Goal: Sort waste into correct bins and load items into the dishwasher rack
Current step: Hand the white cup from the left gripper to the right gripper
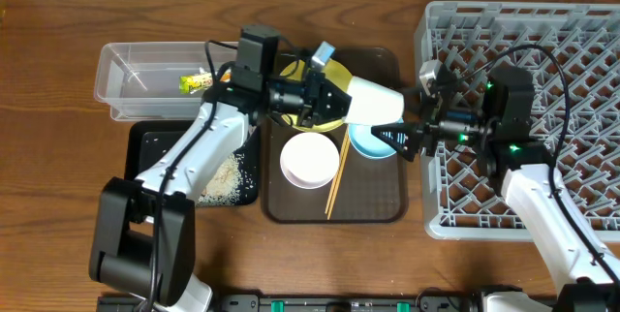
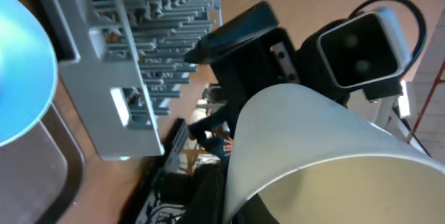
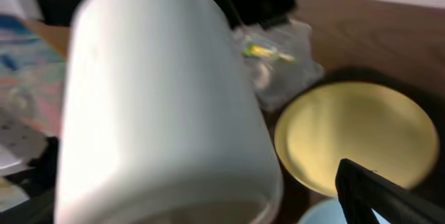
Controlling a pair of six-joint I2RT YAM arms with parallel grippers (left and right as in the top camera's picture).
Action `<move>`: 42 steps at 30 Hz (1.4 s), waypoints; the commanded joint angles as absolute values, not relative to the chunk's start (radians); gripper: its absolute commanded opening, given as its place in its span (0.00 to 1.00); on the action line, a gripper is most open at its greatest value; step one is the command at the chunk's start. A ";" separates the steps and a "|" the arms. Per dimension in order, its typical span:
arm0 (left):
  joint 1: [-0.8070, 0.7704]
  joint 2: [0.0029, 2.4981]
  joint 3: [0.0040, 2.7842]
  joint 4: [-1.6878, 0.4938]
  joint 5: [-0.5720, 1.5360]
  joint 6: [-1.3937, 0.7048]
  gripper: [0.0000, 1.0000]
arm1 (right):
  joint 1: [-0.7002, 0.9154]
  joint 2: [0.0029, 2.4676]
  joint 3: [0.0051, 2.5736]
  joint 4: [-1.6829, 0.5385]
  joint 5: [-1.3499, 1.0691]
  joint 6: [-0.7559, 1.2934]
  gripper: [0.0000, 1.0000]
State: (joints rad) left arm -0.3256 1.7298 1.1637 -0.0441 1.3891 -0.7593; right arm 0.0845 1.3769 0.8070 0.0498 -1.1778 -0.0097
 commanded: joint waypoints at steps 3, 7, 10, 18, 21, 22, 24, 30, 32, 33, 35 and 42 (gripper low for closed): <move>-0.344 1.724 1.169 -0.043 1.435 -0.761 0.06 | 0.095 1.381 0.823 0.154 -1.331 0.060 0.93; -0.344 1.724 1.169 -0.043 1.429 -0.761 0.06 | 0.095 1.381 0.823 0.203 -1.371 0.089 0.87; -0.344 1.724 1.169 -0.042 1.429 -0.761 0.06 | 0.095 1.381 0.823 0.198 -1.370 0.089 0.75; -0.344 1.724 1.169 -0.043 1.429 -0.762 0.06 | 0.095 1.381 0.823 0.198 -1.370 0.089 0.54; -0.344 1.724 1.169 -0.043 1.429 -0.764 0.06 | 0.095 1.381 0.823 0.198 -1.369 0.089 0.48; -0.344 1.724 1.169 -0.042 1.428 -0.764 0.07 | 0.095 1.381 0.823 0.198 -1.367 0.090 0.45; -0.344 1.724 1.169 -0.039 1.428 -0.725 0.17 | 0.095 1.381 0.823 0.197 -1.357 0.094 0.43; -0.340 1.724 1.169 -0.117 1.224 -0.490 0.39 | 0.077 1.381 0.823 0.184 -1.248 0.160 0.41; -0.333 1.724 1.169 -0.206 1.040 -0.401 0.39 | 0.062 1.380 0.823 0.168 -1.200 0.176 0.39; -0.327 1.724 1.169 -0.248 0.950 -0.359 0.39 | 0.054 1.378 0.823 0.148 -1.164 0.186 0.38; -0.311 1.714 1.169 -0.299 0.865 -0.310 0.39 | 0.044 1.372 0.823 0.096 -1.102 0.186 0.36; -0.212 1.571 1.169 -0.401 0.742 -0.266 0.38 | 0.042 1.262 0.844 -0.215 -0.710 0.065 0.25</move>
State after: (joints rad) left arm -0.2523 1.6775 1.1664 -0.3794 0.8627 -0.3405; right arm 0.0467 1.3289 0.8124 -0.1688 -0.9268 0.1184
